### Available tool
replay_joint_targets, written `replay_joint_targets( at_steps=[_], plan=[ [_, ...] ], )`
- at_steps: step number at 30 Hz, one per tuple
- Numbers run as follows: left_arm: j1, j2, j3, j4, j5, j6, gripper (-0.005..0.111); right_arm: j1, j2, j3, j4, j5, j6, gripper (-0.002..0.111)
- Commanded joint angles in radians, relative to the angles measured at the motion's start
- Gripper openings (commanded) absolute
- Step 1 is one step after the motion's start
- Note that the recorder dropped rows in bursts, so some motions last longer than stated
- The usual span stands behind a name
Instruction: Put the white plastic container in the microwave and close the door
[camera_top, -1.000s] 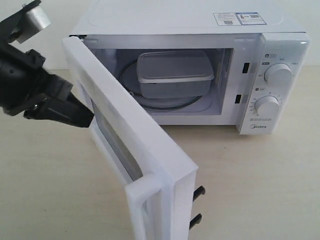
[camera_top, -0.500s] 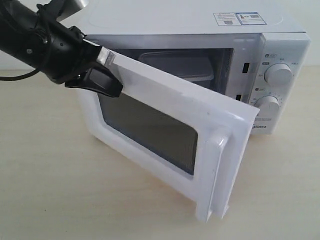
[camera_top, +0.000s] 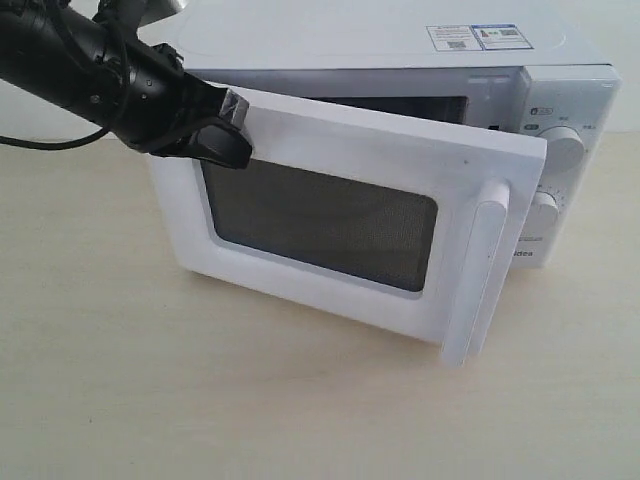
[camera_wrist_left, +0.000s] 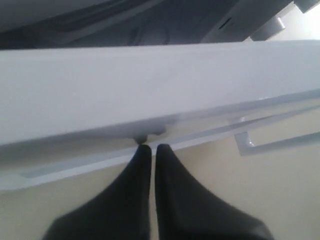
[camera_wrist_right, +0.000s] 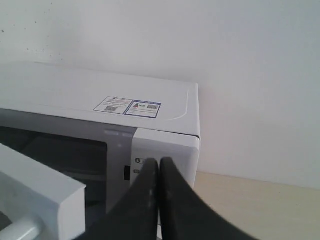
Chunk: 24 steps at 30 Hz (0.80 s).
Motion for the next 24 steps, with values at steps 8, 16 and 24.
replay_joint_targets(
  at_steps=[8, 16, 24],
  plan=[
    [-0.005, 0.033, -0.009, 0.011, -0.163, 0.01, 0.004, -0.001, -0.007, -0.005, -0.053, 0.101, -0.008, 0.0],
    [-0.005, 0.033, -0.009, 0.013, -0.214, 0.01, 0.004, -0.001, 0.207, -0.005, -0.474, 0.172, 0.554, 0.0],
    [-0.005, 0.033, -0.009, 0.013, -0.21, 0.01, 0.004, 0.001, 0.581, -0.018, -0.789, -0.118, 1.121, 0.0]
  ],
)
